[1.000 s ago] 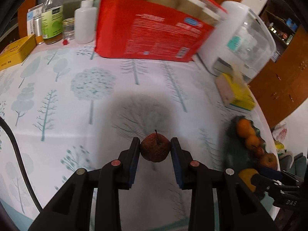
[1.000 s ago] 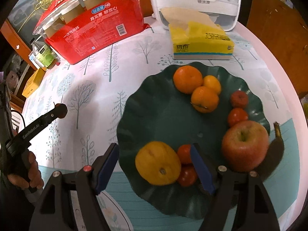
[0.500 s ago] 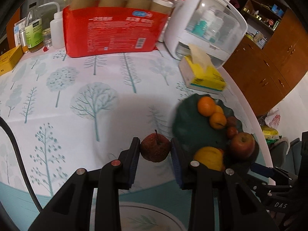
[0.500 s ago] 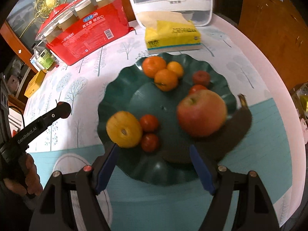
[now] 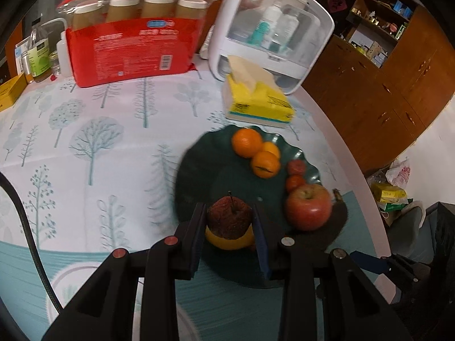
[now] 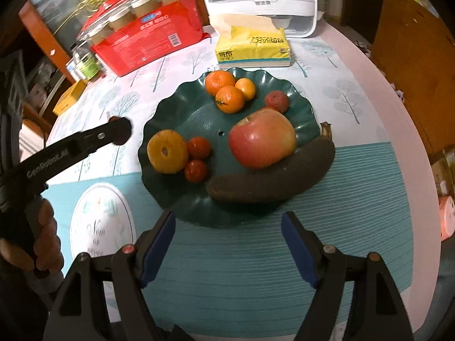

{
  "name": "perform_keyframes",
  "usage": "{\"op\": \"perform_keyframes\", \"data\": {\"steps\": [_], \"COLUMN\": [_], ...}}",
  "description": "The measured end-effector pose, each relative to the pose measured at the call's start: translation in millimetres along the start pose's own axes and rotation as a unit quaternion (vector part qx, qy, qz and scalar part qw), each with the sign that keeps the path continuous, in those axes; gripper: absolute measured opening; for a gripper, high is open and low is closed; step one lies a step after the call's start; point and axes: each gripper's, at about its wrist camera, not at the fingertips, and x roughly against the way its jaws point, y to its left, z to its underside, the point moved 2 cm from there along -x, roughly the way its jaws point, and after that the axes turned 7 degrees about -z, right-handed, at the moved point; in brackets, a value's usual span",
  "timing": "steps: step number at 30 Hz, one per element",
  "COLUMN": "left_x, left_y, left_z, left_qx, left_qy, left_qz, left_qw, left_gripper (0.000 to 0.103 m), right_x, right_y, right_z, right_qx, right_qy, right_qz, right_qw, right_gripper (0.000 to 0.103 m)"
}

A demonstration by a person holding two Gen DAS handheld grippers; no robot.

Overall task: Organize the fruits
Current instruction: 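Carry the brown fruit in the left tool over the green plate, then open the left tool to drop the brown fruit onto the plate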

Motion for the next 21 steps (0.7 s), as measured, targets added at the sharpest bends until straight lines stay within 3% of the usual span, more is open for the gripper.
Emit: {"op": "perform_keyframes", "data": {"steps": [14,17,19,21], "left_x": [6,10,16,24], "left_y": [-69,-71,-70,-65], "left_z": [7,9,14,22], "left_qx": [0.006,0.013,0.018,0.030], "left_qy": [-0.014,-0.019,-0.023,-0.029], "left_qz": [0.006,-0.002,-0.008,-0.021], "left_qw": [0.9999,0.9997,0.9995,0.9989], "left_gripper": [0.031,0.040,0.053,0.059], "right_x": [25,27,28,29], "right_y": [-34,-39,-39,-39], "right_z": [1,2,3,4], "right_qx": [0.055,0.060,0.062,0.066], "right_qy": [-0.006,-0.007,-0.008,-0.010], "right_qz": [-0.023,-0.028,-0.033,-0.038], "right_qw": [0.998,0.998,0.997,0.997], "right_gripper": [0.085,0.085,0.086,0.086]}}
